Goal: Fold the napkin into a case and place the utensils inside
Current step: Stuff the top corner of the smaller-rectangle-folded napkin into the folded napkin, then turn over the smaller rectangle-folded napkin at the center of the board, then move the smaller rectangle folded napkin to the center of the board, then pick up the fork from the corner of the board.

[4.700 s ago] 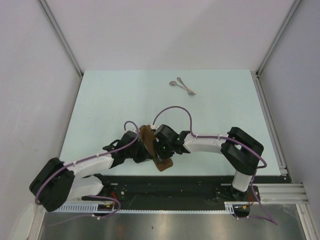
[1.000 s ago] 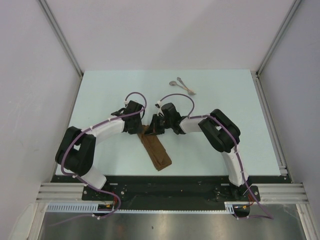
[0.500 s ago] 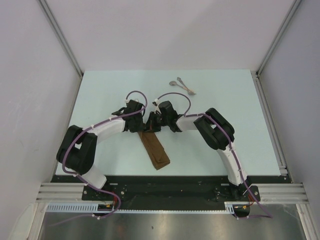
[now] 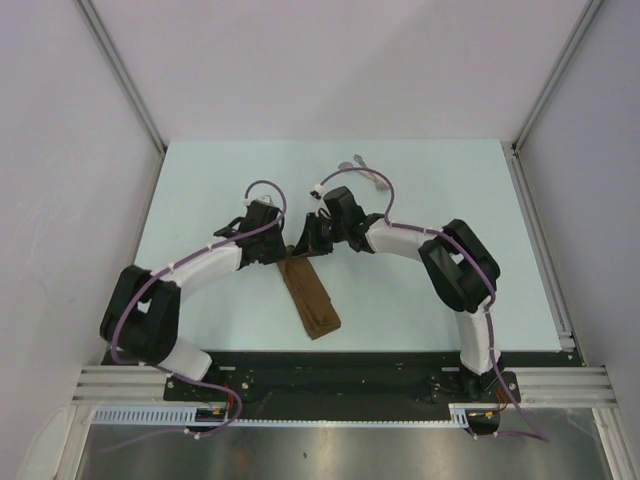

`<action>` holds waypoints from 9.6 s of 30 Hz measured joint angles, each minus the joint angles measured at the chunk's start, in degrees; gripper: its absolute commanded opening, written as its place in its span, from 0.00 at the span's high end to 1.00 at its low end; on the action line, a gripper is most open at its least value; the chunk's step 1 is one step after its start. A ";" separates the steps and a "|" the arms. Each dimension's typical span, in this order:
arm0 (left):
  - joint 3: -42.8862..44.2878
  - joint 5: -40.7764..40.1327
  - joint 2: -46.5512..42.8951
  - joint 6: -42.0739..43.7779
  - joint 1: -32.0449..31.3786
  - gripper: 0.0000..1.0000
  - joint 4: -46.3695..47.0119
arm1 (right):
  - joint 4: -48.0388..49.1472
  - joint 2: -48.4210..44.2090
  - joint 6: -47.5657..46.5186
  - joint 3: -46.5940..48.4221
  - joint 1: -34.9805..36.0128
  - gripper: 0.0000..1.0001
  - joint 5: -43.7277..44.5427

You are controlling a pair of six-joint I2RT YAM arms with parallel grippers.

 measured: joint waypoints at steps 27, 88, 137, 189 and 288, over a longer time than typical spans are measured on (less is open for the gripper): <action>-5.51 -2.82 -49.57 0.13 4.55 0.57 -19.04 | -43.34 4.96 -17.53 17.64 23.52 0.31 42.36; -9.62 16.02 -24.96 -0.83 2.51 0.68 2.56 | 18.32 -11.80 2.38 -33.48 -9.51 0.51 -14.36; -5.86 19.65 -6.32 -7.89 -1.49 0.72 19.04 | 14.21 -22.73 -1.11 -40.89 7.10 0.59 1.09; -1.01 6.69 -10.69 -7.32 0.92 0.61 16.46 | 1.31 -50.66 18.56 -57.70 8.28 0.35 19.12; -1.46 19.69 -32.13 7.61 -0.15 0.46 -2.21 | -29.75 22.73 -37.83 50.18 -21.44 0.27 20.59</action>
